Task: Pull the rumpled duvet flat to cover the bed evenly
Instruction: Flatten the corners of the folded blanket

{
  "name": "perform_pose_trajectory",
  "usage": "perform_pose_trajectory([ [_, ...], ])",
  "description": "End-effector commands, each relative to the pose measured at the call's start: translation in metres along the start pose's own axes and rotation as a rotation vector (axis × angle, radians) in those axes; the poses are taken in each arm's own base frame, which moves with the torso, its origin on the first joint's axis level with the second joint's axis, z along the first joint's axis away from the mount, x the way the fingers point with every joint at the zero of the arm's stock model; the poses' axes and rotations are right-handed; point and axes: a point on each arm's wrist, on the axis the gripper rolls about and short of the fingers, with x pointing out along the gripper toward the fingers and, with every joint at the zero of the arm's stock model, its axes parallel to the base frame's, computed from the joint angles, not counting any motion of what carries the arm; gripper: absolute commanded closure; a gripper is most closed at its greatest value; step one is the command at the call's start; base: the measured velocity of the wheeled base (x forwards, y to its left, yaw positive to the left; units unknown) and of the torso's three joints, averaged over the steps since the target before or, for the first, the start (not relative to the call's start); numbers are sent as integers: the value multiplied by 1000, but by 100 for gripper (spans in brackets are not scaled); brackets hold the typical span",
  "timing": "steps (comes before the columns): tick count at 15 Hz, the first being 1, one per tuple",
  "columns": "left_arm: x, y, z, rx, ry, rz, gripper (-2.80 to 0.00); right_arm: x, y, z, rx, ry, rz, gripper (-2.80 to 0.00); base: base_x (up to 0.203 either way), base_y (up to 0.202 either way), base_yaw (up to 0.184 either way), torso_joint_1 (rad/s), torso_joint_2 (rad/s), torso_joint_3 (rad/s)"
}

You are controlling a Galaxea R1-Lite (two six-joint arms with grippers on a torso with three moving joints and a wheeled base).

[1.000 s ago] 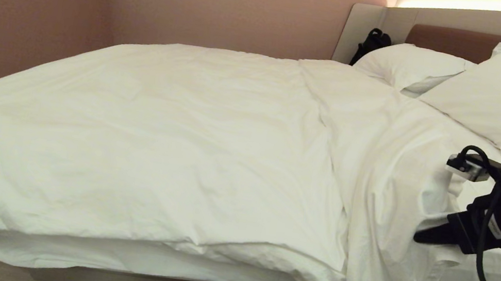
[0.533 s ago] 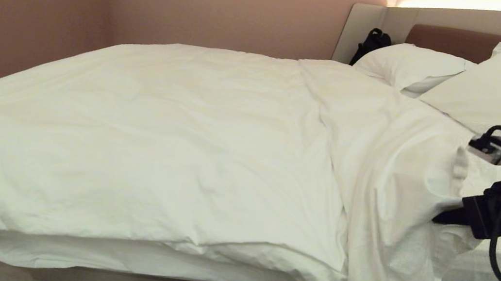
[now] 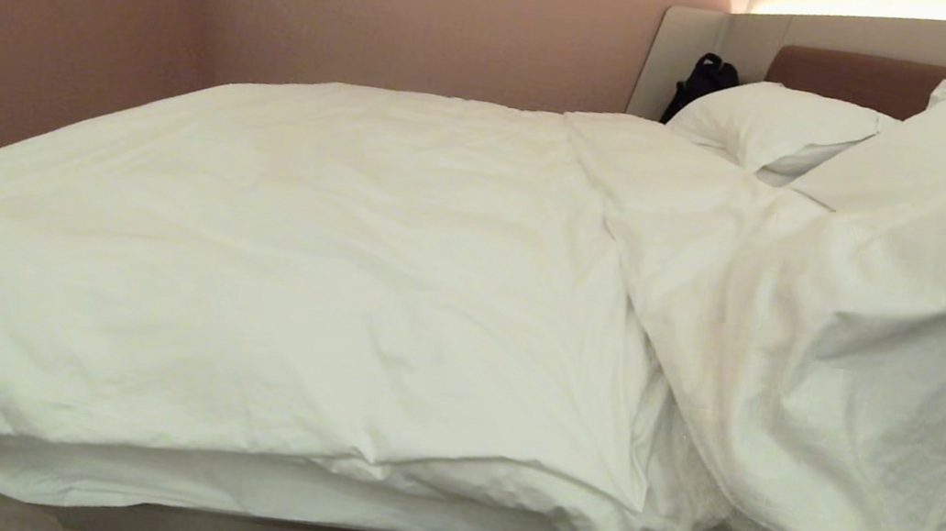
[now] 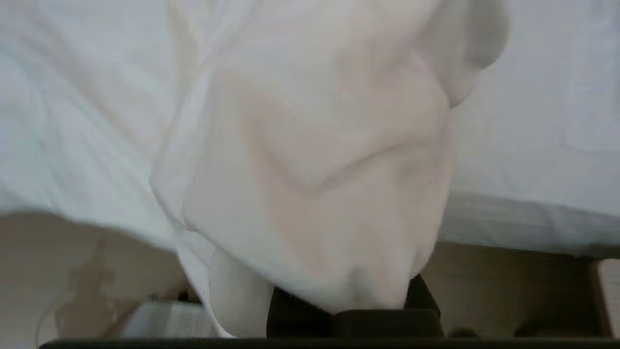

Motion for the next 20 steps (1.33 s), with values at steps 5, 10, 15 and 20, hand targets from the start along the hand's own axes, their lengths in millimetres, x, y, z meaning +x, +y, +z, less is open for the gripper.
perform_pose_trajectory([
  [5,0,0,0,-1,0,1,0,-47,1,39,69,-227,-61,0,0,0,0,0,0,0],
  [10,0,0,0,-1,0,1,0,-66,-9,58,74,-333,-161,0,0,0,0,0,0,0],
  [15,0,0,0,-1,0,1,0,-79,-23,56,131,-360,-290,0,0,0,0,0,0,0],
  [20,0,0,0,-1,-1,0,0,-106,-25,32,256,-278,-458,0,0,0,0,0,0,0],
])
